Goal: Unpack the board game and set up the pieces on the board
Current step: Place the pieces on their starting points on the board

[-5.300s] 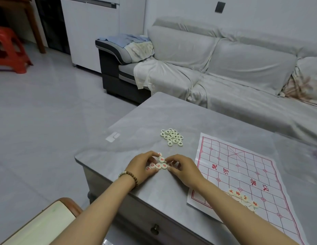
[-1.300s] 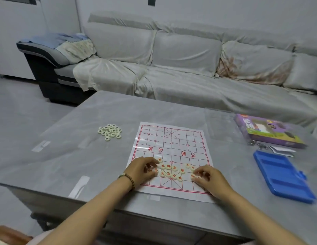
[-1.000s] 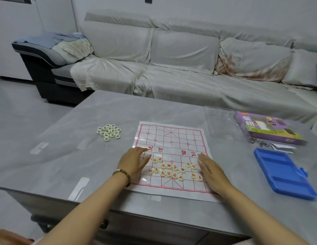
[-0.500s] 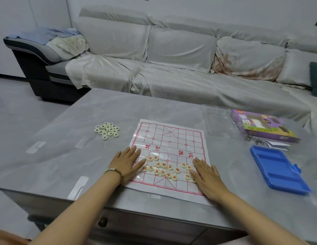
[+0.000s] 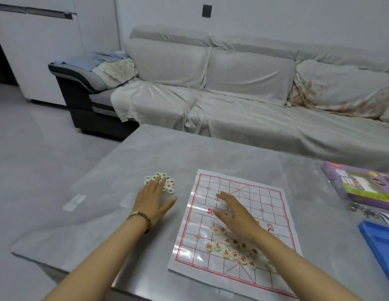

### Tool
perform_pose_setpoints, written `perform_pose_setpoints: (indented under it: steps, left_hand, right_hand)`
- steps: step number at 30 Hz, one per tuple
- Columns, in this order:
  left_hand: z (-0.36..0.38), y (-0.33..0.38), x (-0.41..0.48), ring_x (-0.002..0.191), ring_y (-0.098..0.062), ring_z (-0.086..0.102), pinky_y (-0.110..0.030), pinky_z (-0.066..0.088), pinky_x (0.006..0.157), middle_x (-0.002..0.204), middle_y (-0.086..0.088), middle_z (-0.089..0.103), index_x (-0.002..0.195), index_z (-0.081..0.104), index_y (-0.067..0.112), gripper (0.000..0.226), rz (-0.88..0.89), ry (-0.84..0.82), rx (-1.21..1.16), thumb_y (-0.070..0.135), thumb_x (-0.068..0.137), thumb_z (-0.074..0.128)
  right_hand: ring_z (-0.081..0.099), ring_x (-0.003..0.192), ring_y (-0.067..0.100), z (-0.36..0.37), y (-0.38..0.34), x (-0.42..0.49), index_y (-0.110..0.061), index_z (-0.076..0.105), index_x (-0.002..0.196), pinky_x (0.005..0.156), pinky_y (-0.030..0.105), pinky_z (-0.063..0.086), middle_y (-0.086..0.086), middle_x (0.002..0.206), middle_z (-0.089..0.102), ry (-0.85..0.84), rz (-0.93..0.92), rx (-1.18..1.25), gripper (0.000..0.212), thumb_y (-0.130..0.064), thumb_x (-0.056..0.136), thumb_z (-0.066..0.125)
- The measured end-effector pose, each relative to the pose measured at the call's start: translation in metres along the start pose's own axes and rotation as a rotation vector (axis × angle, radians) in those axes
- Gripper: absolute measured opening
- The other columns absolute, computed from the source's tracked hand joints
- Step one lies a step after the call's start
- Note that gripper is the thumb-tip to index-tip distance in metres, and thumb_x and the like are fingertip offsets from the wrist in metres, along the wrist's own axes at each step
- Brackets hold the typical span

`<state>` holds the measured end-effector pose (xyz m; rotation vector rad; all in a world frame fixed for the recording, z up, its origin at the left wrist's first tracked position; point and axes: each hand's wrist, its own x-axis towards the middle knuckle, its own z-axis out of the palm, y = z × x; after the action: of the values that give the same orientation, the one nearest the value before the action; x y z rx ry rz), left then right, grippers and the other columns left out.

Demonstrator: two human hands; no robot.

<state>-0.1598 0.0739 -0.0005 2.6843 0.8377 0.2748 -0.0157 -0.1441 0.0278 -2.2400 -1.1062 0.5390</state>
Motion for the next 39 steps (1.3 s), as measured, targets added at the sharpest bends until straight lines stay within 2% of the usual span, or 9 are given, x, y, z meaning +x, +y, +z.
perform_pose_setpoints:
  steps: [4, 10, 17, 20, 22, 25, 29, 35, 39]
  left_hand:
    - [-0.001, -0.038, 0.025, 0.146, -0.020, 0.003, -0.034, 0.006, 0.118, 0.158, -0.002, -0.002, 0.150, 0.003, 0.019, 0.098, -0.082, -0.101, -0.022, 0.070, 0.079, 0.047]
    - [0.010, -0.063, 0.041, 0.144, -0.018, 0.013, -0.029, 0.011, 0.117, 0.157, 0.000, 0.015, 0.149, 0.014, 0.016, 0.132, -0.071, -0.094, -0.151, 0.094, 0.044, 0.028]
    - [0.015, -0.063, 0.027, 0.128, -0.012, 0.040, -0.017, 0.028, 0.103, 0.139, 0.004, 0.045, 0.138, 0.040, 0.020, 0.096, 0.004, 0.064, -0.359, 0.073, 0.058, 0.039]
    - [0.015, -0.063, 0.020, 0.117, -0.007, 0.045, -0.010, 0.029, 0.095, 0.126, 0.008, 0.054, 0.130, 0.050, 0.024, 0.074, 0.043, 0.101, -0.370, 0.064, 0.067, 0.050]
    - [0.015, -0.063, 0.016, 0.109, -0.004, 0.047, -0.003, 0.029, 0.088, 0.119, 0.010, 0.058, 0.123, 0.055, 0.026, 0.055, 0.047, 0.115, -0.375, 0.049, 0.074, 0.063]
    - [0.013, -0.061, 0.011, 0.096, -0.002, 0.049, 0.000, 0.033, 0.079, 0.103, 0.017, 0.061, 0.113, 0.060, 0.030, 0.036, 0.054, 0.123, -0.393, 0.031, 0.079, 0.071]
    - [0.010, -0.061, 0.006, 0.088, 0.002, 0.051, -0.003, 0.036, 0.074, 0.093, 0.018, 0.063, 0.100, 0.062, 0.034, 0.025, 0.044, 0.103, -0.412, 0.031, 0.078, 0.073]
    - [0.007, -0.060, 0.004, 0.085, -0.001, 0.053, -0.003, 0.035, 0.072, 0.088, 0.018, 0.062, 0.095, 0.067, 0.030, 0.019, 0.034, 0.098, -0.416, 0.030, 0.077, 0.074]
    - [0.005, -0.062, 0.007, 0.080, 0.001, 0.053, -0.006, 0.037, 0.072, 0.082, 0.021, 0.059, 0.096, 0.067, 0.029, 0.021, 0.032, 0.086, -0.407, 0.029, 0.077, 0.074]
  right_hand:
    - [0.024, 0.140, 0.009, 0.028, -0.035, 0.057, -0.026, 0.028, 0.146, 0.111, 0.024, 0.021, -0.010, 0.155, 0.022, -0.048, -0.088, -0.019, 0.062, -0.037, 0.092, 0.057]
    - [0.029, 0.139, 0.015, 0.061, -0.060, 0.121, -0.017, 0.028, 0.146, 0.112, 0.023, 0.022, 0.000, 0.153, 0.028, -0.120, -0.112, -0.056, 0.066, -0.030, 0.090, 0.060]
    - [0.046, 0.125, 0.013, 0.081, -0.055, 0.131, -0.023, 0.042, 0.138, 0.104, 0.021, 0.034, -0.004, 0.139, 0.048, -0.067, -0.206, -0.052, 0.059, -0.026, 0.085, 0.066]
    - [0.054, 0.107, 0.007, 0.079, -0.047, 0.124, -0.026, 0.050, 0.130, 0.094, 0.022, 0.042, -0.009, 0.127, 0.056, -0.040, -0.234, -0.060, 0.048, -0.024, 0.085, 0.066]
    - [0.055, 0.096, 0.006, 0.076, -0.044, 0.119, -0.027, 0.055, 0.123, 0.089, 0.024, 0.047, -0.012, 0.117, 0.061, -0.036, -0.244, -0.041, 0.041, -0.020, 0.084, 0.067]
    - [0.059, 0.096, 0.006, 0.072, -0.041, 0.114, -0.027, 0.061, 0.115, 0.085, 0.020, 0.048, -0.015, 0.110, 0.063, -0.043, -0.232, 0.033, 0.037, -0.014, 0.082, 0.069]
    - [0.053, 0.085, -0.005, 0.068, -0.040, 0.108, -0.026, 0.063, 0.114, 0.070, 0.004, 0.038, -0.016, 0.102, 0.060, -0.008, -0.235, -0.024, 0.033, -0.021, 0.082, 0.072]
    - [0.057, 0.083, 0.009, 0.076, -0.047, 0.109, -0.024, 0.071, 0.096, 0.075, 0.022, 0.047, -0.008, 0.096, 0.063, -0.026, -0.273, -0.063, 0.018, -0.026, 0.079, 0.075]
    - [0.056, 0.080, 0.007, 0.079, -0.048, 0.112, -0.025, 0.072, 0.098, 0.074, 0.021, 0.048, -0.010, 0.092, 0.061, -0.028, -0.273, -0.065, 0.020, -0.028, 0.078, 0.076]
